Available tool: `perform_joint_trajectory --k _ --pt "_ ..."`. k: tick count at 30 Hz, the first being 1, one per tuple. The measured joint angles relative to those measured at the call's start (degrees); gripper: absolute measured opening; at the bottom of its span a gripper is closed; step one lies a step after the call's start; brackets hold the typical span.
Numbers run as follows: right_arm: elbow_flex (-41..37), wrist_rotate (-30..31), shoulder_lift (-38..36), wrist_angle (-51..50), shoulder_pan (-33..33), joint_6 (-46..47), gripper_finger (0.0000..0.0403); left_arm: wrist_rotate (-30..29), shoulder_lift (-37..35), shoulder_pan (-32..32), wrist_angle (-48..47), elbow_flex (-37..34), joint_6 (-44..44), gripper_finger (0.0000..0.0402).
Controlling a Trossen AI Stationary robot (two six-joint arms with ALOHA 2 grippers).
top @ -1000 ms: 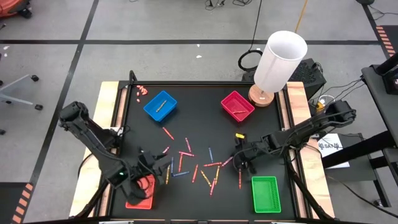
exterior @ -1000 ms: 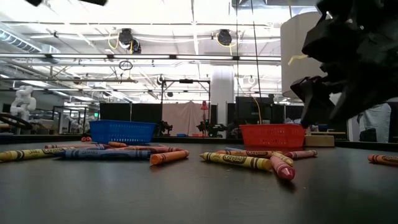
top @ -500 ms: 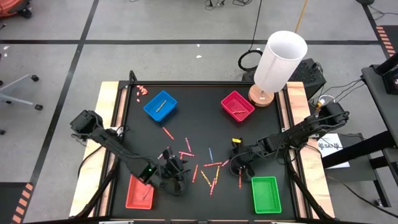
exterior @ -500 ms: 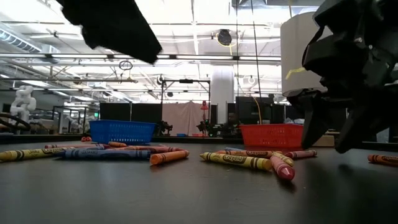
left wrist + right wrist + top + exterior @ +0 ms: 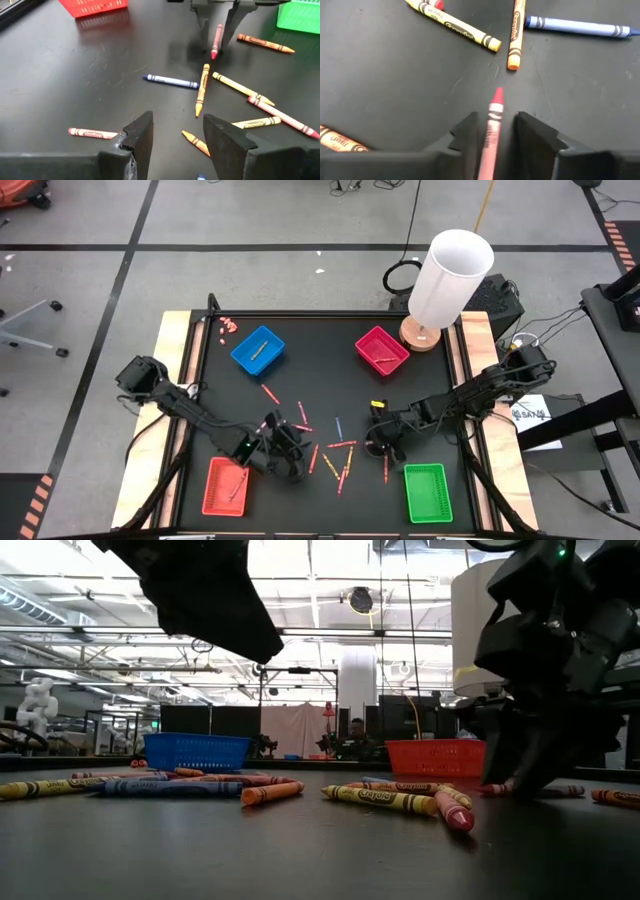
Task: Sort crayons
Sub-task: Put the red crayon into the orange bin
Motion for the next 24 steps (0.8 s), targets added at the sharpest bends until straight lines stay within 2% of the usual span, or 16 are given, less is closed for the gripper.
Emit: perform_joint_trajectory --k 12,18,24 --pt "-0.02 0.31 0.08 -0.22 -0.02 -2.51 0.001 0.0 -0.02 0.41 0.0 0.0 0.02 0.0173" --pt "0.0 0.3 0.1 0.84 -0.02 -3.23 0.0011 0.0 -0.02 0.41 0.01 0.0 -0.01 0.0173" --pt "4.46 0.47 0.43 -2.51 0.56 -0.64 0.0003 -0.01 -0.02 0.41 1.33 0.0 -0.02 0.0173"
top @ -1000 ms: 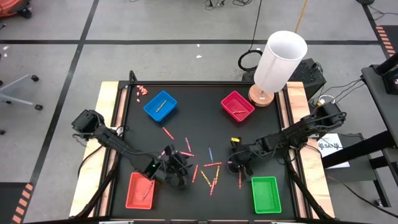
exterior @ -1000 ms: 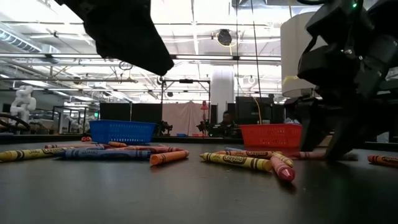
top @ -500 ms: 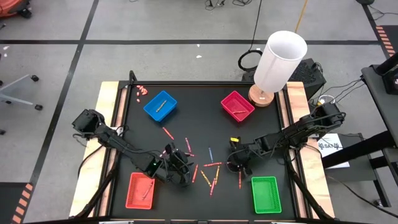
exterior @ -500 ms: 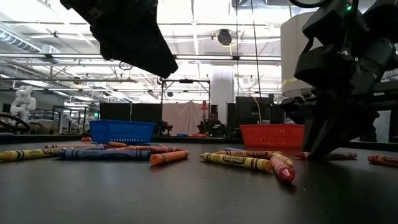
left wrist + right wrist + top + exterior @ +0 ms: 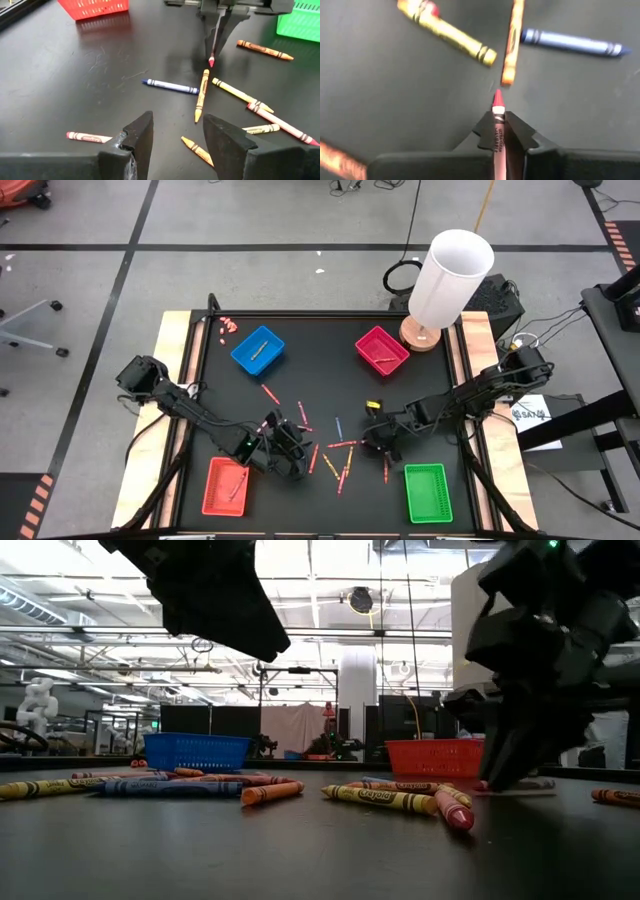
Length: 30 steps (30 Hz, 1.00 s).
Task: Sort crayons
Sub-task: Put the red crayon into the orange bin
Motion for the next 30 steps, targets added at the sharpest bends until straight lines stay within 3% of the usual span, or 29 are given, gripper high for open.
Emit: perform_joint_trajectory --k 9,17,30 --pt "8.85 -0.04 -0.19 -9.68 0.28 6.44 0.0003 0.43 0.0 -0.04 0.56 0.0 -0.52 0.0173" --pt "16.07 0.01 -0.26 -19.65 2.16 8.97 0.0003 0.63 -0.02 -0.04 6.98 0.0 -0.48 0.0173" --pt "17.75 0.81 -0.26 -17.84 9.37 14.0 0.0004 1.91 -0.04 -1.35 12.32 0.0 -0.46 0.0173"
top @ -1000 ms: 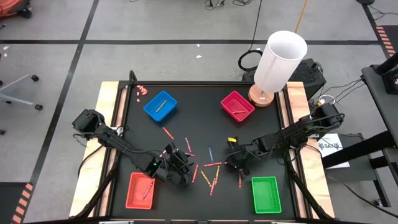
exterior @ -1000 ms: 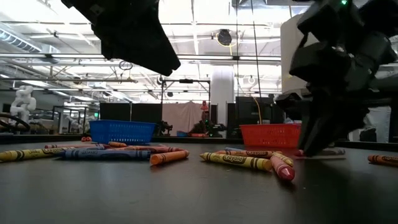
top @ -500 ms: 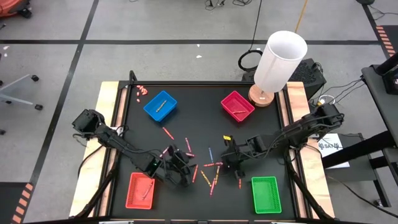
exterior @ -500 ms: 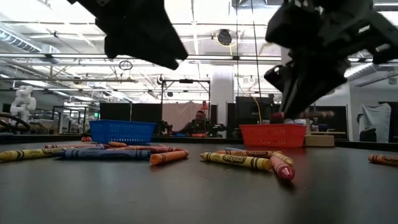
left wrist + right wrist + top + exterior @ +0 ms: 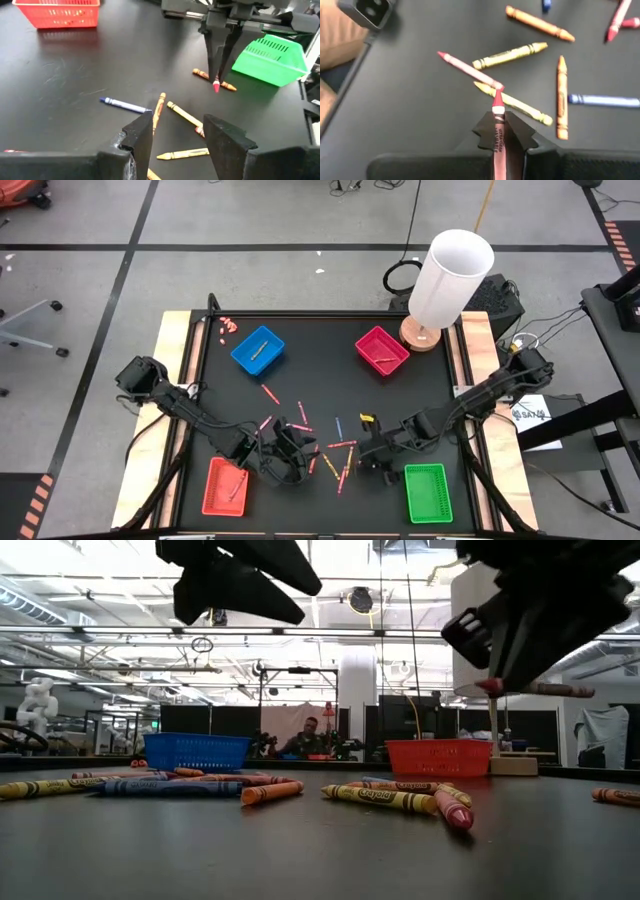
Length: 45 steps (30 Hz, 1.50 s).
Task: Sort crayons
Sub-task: Put the red crayon into the orange bin
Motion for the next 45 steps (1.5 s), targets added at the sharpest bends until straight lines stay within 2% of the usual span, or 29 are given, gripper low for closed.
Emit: perform_joint_trajectory --k 9,20,28,32,39,45 --pt "0.0 7.04 0.0 7.74 3.74 -3.79 0.0004 -1.56 0.0 -0.31 1.54 0.0 0.26 0.0173" --pt "0.0 6.89 -0.02 23.32 4.82 -13.68 0.0004 -3.29 0.0 -0.31 1.52 0.0 0.62 0.0173" --pt "-0.19 6.71 -0.03 31.56 4.71 -18.08 0.0004 -3.65 0.0 -0.31 2.61 0.0 4.6 0.0173" --pt "-4.06 6.52 -0.09 38.49 4.82 -18.46 0.0004 -3.65 0.0 -0.43 2.71 0.0 5.09 0.0173" --pt "-13.18 6.59 -0.04 57.86 2.74 -17.07 0.0004 -5.02 0.0 -0.75 2.86 0.0 6.6 0.0173" --pt "-15.23 6.72 -0.04 69.18 0.15 -17.13 0.0004 -6.96 0.0 -0.28 6.35 0.0 12.88 0.0173"
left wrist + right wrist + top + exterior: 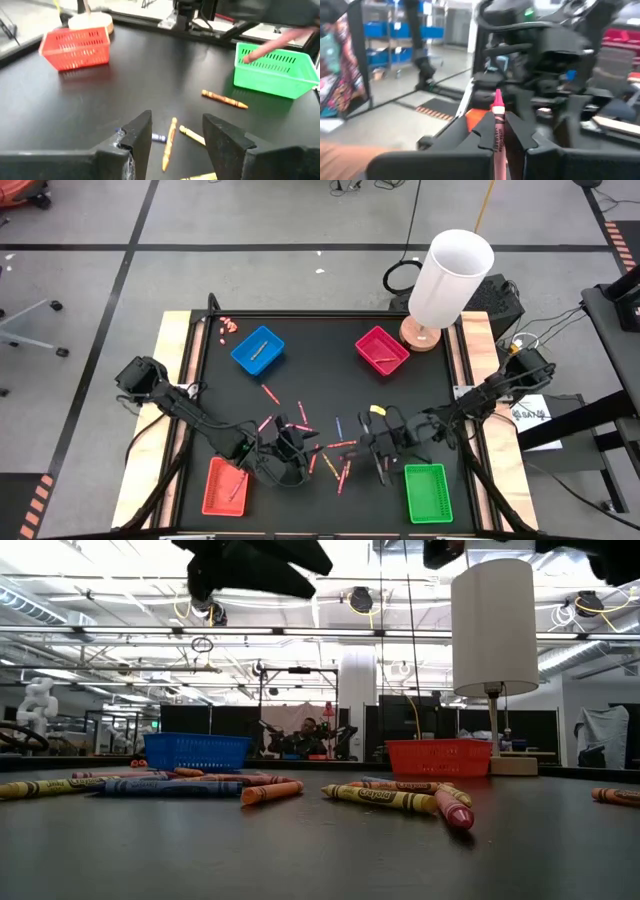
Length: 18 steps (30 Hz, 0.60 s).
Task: Sort crayons
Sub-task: Put the red crayon into the orange bin
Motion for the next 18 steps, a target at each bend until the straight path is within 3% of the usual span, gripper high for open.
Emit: perform_joint_trajectory --k 10,18 --pt "-0.02 0.08 0.0 11.24 -3.69 -2.59 0.0004 -0.35 0.0 0.56 8.88 0.0 14.21 0.0173" --pt "-0.02 0.09 0.0 12.03 -5.1 -3.48 0.0004 -0.65 0.0 1.1 13.26 0.0 18.65 0.0173"
